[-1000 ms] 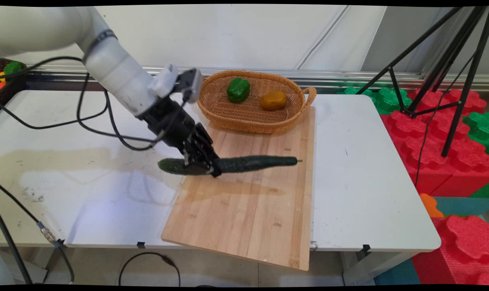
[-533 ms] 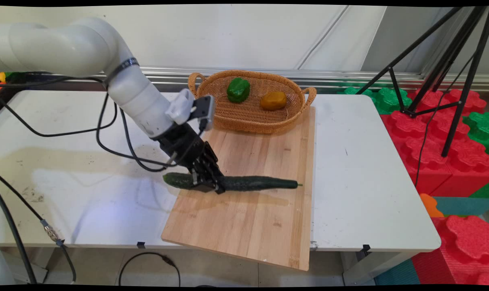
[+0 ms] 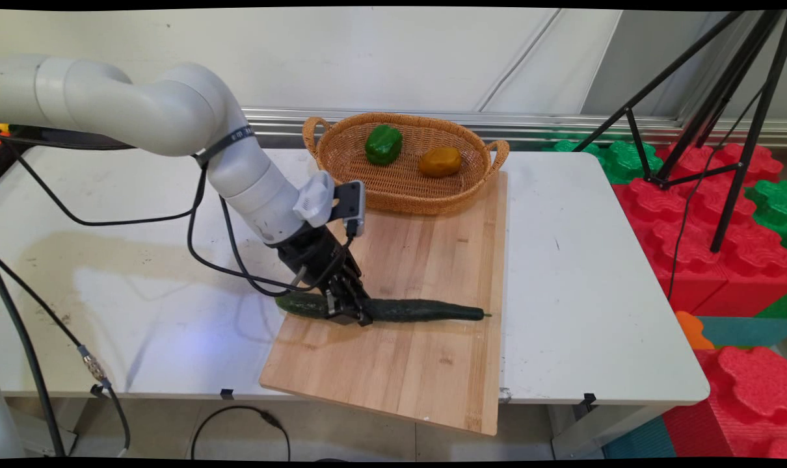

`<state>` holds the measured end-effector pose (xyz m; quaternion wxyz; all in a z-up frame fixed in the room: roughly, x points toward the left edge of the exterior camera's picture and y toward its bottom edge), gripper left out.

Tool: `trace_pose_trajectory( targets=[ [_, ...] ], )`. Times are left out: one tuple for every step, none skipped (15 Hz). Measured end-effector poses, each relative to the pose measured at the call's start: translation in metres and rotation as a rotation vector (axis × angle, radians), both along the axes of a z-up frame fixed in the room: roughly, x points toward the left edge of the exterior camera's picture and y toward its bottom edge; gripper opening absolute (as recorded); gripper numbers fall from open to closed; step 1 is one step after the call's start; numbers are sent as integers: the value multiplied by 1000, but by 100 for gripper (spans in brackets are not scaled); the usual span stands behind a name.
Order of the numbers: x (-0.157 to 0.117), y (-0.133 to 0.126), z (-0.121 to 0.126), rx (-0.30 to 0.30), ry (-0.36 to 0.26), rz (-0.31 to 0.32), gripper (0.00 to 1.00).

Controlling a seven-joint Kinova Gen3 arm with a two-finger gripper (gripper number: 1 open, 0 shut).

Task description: Place the picked object on the cutting board

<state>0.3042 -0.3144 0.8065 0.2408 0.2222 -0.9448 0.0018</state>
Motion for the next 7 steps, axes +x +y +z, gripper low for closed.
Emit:
trace_pose_trajectory(
  targets=[
    [-2, -1, -2, -1, -3, 1, 0],
    [-3, -2, -4, -2, -5, 1, 100],
    [-4, -3, -6, -4, -7, 2, 100],
    [-6, -4, -7, -7, -8, 3, 100],
    [-7, -6, -8, -9, -9, 6, 100],
    [-8, -7, -9, -10, -9, 8, 100],
    [-8, -8, -9, -11, -7, 9, 100]
  ],
)
